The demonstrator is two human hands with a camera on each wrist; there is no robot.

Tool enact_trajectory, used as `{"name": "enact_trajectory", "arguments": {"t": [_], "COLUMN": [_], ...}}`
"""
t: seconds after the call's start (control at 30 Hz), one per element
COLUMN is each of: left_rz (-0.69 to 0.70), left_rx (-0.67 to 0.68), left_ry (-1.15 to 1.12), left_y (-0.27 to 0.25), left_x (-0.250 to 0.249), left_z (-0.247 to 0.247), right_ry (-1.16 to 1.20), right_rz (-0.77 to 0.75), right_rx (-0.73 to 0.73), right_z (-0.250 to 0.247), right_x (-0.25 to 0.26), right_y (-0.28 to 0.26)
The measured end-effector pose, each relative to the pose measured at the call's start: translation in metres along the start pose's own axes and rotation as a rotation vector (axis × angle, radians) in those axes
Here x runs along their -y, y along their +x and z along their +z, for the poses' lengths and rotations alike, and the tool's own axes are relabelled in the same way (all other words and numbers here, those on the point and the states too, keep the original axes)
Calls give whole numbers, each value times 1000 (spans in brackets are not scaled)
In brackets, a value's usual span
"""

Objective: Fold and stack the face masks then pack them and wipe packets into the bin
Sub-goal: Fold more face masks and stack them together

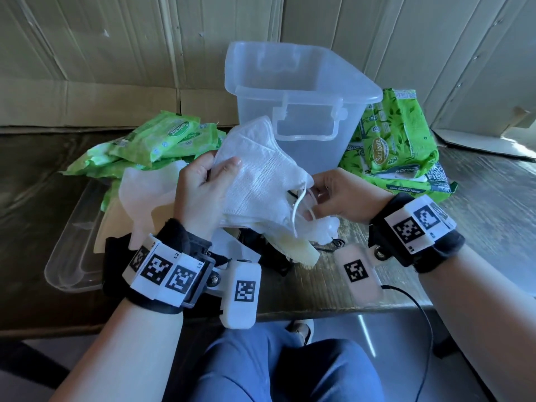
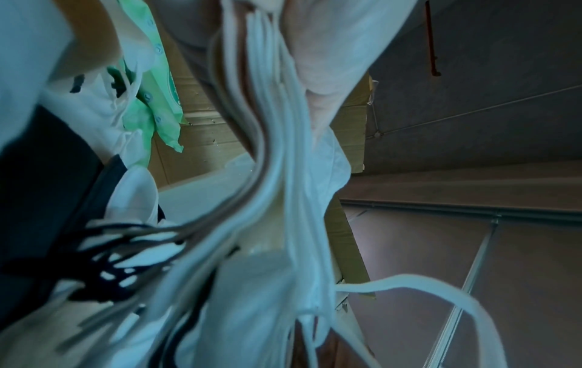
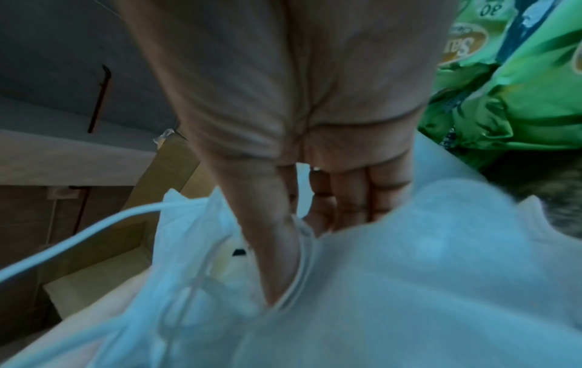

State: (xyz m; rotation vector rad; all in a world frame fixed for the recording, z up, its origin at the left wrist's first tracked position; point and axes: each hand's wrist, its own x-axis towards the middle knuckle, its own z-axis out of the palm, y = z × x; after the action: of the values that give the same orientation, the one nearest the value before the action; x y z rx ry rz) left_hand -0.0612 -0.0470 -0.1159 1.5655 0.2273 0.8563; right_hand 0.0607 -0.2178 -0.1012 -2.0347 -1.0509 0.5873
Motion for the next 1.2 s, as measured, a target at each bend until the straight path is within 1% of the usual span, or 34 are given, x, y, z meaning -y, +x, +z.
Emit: {"name": "enact_trajectory", "arguments": {"t": [0.13, 0.23, 0.33, 0.43, 0.5, 0.53, 0.6, 0.67, 0.7, 0.73, 0.77, 0.83, 0.9, 0.97, 1.03, 1.1, 1.2], "left_rz": [9, 11, -2, -14, 13, 25, 60, 100, 107, 109, 103, 73, 15, -82, -105, -90, -113], "left_rx": [-17, -42, -76, -152, -208, -234, -245, -211, -178, -136, -89, -14, 40, 114, 156, 112, 45], "left_ry": [-26, -19, 8, 61, 83, 86, 79, 109, 137, 162, 183, 175, 96, -29, -95, -55, -54], "left_y": [2, 2, 2, 7, 11, 12, 12, 9, 8, 7, 5, -2, -9, -13, -15, -17, -18], "left_x": [-3, -4, 0, 3, 4, 3, 3, 2, 1, 1, -1, -7, -16, -21, -23, -22, -21], "left_z": [0, 0, -4, -12, -16, -17, -18, -16, -14, -11, -8, 2, 11, 15, 16, 17, 19], "right_ry": [-45, 16, 97, 113, 69, 35, 22, 145, 206, 254, 284, 295, 261, 197, 162, 149, 153], "right_rz": [24, 13, 28, 30, 46, 58, 43, -54, -120, -193, -271, -418, -484, -463, -423, -407, -412], "right_rx": [55, 79, 34, -25, -120, -204, -447, -682, -749, -773, -767, -676, -571, -519, -503, -490, -478], "right_z": [0, 2, -6, -16, -21, -25, -32, -37, -38, -37, -34, -24, -12, -1, 6, 9, 7], "right_x": [0, -2, -6, -7, -5, -3, 0, 7, 13, 21, 28, 42, 51, 51, 50, 49, 49], "right_y": [-4, -5, -9, -15, -18, -19, -20, -21, -22, -24, -25, -28, -27, -23, -21, -22, -28]}}
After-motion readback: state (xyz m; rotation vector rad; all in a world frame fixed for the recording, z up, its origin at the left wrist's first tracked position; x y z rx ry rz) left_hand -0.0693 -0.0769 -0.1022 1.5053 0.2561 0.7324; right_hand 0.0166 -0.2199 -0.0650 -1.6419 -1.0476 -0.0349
